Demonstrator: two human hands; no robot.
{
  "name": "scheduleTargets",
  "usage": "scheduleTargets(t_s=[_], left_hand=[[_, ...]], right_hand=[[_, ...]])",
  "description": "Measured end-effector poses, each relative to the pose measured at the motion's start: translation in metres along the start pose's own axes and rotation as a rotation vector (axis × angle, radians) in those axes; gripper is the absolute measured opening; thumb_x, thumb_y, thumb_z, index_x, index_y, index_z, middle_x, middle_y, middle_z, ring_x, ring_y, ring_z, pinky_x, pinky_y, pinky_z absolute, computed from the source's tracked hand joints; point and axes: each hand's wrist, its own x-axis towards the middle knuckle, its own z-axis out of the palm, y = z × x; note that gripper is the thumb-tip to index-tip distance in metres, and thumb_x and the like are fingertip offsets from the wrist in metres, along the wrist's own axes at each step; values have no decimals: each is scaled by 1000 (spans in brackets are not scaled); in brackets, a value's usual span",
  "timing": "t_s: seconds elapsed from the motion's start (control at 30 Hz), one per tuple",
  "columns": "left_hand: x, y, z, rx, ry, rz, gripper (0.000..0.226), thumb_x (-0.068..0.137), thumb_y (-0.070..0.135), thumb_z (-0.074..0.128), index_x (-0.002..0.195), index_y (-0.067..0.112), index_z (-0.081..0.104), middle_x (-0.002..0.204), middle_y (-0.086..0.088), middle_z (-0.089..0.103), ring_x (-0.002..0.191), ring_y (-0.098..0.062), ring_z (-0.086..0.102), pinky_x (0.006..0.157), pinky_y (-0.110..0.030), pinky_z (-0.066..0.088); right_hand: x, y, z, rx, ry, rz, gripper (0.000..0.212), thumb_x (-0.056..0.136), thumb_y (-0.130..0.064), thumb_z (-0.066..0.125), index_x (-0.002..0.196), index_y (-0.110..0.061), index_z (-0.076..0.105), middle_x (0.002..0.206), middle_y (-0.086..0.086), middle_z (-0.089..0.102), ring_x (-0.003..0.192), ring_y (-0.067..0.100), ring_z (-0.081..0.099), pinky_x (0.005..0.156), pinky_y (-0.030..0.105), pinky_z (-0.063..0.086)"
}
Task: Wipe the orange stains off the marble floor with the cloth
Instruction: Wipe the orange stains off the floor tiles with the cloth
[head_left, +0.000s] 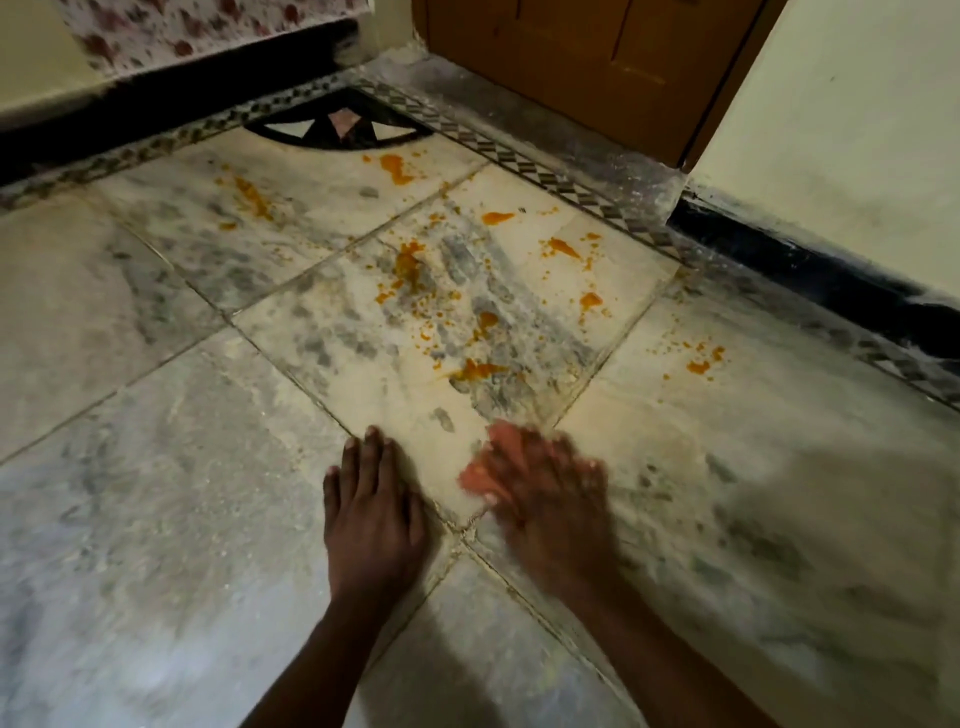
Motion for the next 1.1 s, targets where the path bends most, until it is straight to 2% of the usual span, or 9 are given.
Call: scheduleTargets(t_s=[0.13,0.2,0.33,0.47,0.67,0.77,0.9,1.0,1.1], left_hand=[[1,-3,6,6,-1,-2,72,96,44,35,159,9,41,172,-9,27,161,-29,22,130,-49,16],[1,-4,8,2,1,-2,71,96,44,37,158,10,42,172,-9,28,161,-28,22,130,-47,15],[2,-6,9,3,6,7,69,96,42,42,156,9,45,172,-9,30,160,-30,25,129,-51,20],[2,-5,5,-8,3,-5,70,95,43,37,156,9,46,171,-9,30,159,-30,26,128,-52,21],[2,-4,8,-23,-14,-12,68,97,39,40,158,10,42,173,-8,27,161,-27,20,131,-45,11],[3,-4,8,-34,11,-4,67,97,36,40,157,8,43,172,-9,29,161,-29,23,130,-44,11],[3,-1,2,-30,0,-5,67,97,37,36,156,6,45,171,-12,31,159,-31,26,129,-47,16],[3,-1,-1,-36,-18,-1,68,96,37,36,158,8,43,172,-11,29,161,-30,24,130,-48,16],[3,-2,3,-27,-7,-2,68,97,38,37,158,9,42,172,-10,29,161,-29,22,129,-50,18]], right_hand=[[54,47,-6,64,3,476,68,101,-69,20,164,-48,11,178,6,5,162,41,0,127,66,6],[102,36,-5,112,-7,551,71,102,-70,25,166,-43,12,178,8,-2,161,44,-8,127,65,1],[134,3,1,57,-90,220,69,101,-70,26,165,-45,15,178,8,3,161,45,-9,128,65,-1],[80,15,4,-30,-93,-82,64,100,-73,19,161,-55,13,177,-2,14,163,37,7,126,67,13],[143,21,-9,139,-72,493,67,104,-67,24,166,-43,12,178,9,-4,161,43,-12,127,66,-5],[165,-22,-1,115,-99,233,63,105,-67,24,164,-49,13,178,5,-2,161,41,-13,128,63,-7],[88,-23,2,19,-58,-41,58,103,-67,21,160,-57,16,177,-2,13,163,36,8,125,64,6],[87,13,-5,4,-44,195,61,102,-66,22,161,-52,19,176,2,16,162,38,12,125,67,8],[154,4,-3,108,-47,429,63,103,-66,25,164,-48,18,178,8,4,161,45,-4,126,68,1]])
